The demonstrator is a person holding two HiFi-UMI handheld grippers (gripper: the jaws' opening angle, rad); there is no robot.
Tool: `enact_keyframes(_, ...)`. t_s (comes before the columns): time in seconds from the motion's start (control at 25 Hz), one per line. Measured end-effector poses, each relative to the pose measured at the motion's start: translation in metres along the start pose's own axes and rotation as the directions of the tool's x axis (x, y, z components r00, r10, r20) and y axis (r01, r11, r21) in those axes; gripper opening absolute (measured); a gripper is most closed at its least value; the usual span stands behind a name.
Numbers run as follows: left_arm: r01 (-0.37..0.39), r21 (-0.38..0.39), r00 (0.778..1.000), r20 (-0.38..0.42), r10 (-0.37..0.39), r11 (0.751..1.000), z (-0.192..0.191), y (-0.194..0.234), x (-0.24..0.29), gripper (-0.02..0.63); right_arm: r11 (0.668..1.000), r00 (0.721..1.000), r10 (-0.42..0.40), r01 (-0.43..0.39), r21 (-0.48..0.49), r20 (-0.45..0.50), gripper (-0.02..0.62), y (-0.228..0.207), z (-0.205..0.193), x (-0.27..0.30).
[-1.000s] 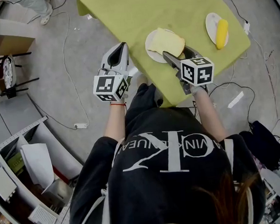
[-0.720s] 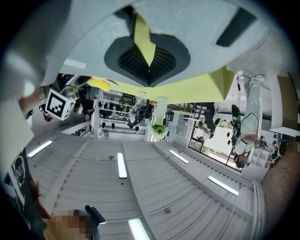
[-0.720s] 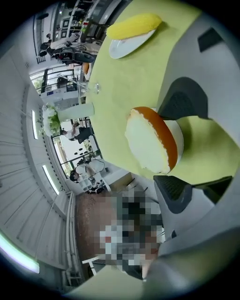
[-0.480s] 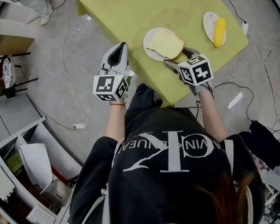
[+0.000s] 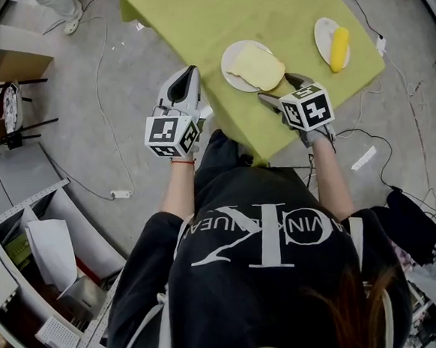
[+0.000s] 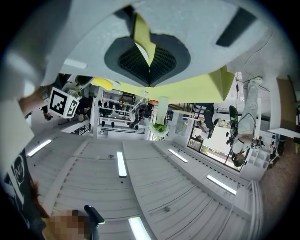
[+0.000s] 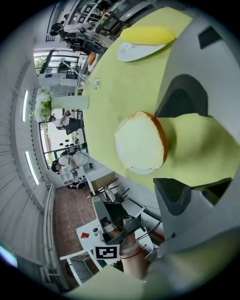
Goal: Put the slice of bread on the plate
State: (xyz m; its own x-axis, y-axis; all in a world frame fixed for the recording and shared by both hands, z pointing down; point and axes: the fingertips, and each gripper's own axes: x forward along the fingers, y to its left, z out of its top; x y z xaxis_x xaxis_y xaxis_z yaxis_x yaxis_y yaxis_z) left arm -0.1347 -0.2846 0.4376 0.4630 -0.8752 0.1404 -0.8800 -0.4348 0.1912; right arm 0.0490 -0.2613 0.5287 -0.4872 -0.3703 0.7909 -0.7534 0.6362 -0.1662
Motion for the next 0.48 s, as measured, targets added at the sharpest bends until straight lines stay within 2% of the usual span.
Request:
enact_keyframes(0.24, 0.001, 0.004, 1.000, 0.006, -0.001, 1.000, 0.002, -0.007, -0.003, 0.011, 1.000, 0.998, 0.015, -0.016, 0.018, 0.068, 0.399, 0.001, 0.008, -0.010)
enact_keyframes(0.48, 0.007, 0.014, 1.000, 0.014, -0.007, 1.000, 0.007, -0.013, -0.005, 0.011, 1.000, 0.986, 0.012, -0.015, 0.015, 0.166, 0.319, 0.002, 0.021, -0.023)
